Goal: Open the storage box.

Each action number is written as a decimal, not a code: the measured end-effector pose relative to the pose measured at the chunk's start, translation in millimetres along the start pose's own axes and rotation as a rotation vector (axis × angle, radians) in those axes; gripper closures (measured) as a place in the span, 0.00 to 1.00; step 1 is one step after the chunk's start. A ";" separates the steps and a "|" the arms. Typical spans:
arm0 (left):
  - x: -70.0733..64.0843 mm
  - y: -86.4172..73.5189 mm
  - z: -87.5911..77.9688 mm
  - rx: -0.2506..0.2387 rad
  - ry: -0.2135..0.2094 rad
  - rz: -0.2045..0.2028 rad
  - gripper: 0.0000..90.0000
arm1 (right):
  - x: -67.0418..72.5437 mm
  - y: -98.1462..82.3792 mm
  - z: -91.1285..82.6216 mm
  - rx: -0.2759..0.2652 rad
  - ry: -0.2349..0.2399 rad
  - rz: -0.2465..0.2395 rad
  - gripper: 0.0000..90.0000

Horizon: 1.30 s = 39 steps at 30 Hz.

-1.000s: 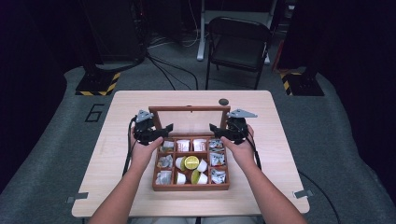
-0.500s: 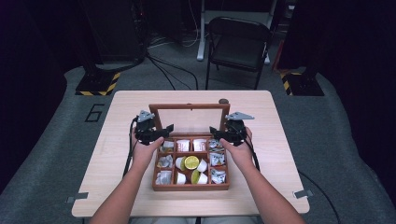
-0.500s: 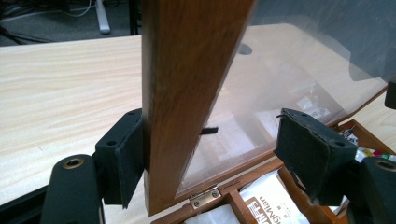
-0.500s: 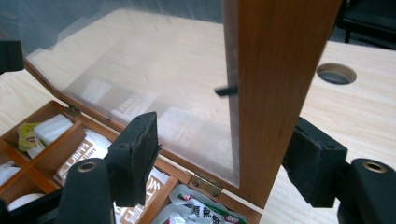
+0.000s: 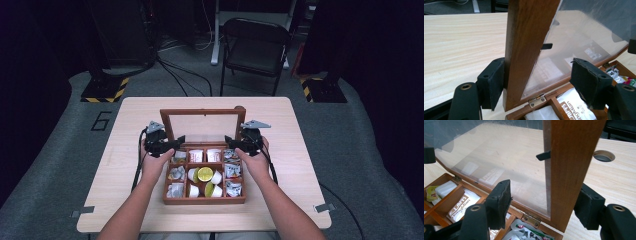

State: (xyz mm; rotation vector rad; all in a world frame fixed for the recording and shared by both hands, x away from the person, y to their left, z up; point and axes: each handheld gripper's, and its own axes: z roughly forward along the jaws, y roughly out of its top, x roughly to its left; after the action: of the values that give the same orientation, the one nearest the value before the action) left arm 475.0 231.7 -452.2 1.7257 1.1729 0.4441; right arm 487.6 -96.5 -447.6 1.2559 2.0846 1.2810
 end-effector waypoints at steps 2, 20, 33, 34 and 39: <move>0.9 -0.3 0.9 0.001 -0.006 -0.003 0.32 | -0.2 0.0 -0.2 0.001 0.001 0.003 0.39; -0.4 -2.8 5.7 0.001 0.000 -0.007 0.30 | -1.2 -1.9 1.3 0.007 0.010 0.003 0.39; 0.4 -2.6 9.5 0.008 0.005 -0.009 0.29 | -0.4 -2.4 7.1 0.007 -0.009 -0.001 0.38; 0.5 -2.8 10.2 0.011 0.007 -0.011 0.29 | -0.3 -2.2 7.5 0.007 -0.010 0.000 0.38; 0.7 -5.7 16.2 0.043 0.016 -0.031 0.29 | -0.6 -1.8 9.5 0.005 -0.022 0.004 0.38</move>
State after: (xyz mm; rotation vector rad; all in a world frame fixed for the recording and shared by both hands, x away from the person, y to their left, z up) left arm 484.2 224.5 -464.8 1.7416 1.2272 0.4171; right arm 493.7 -92.5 -454.0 1.2709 2.0726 1.2591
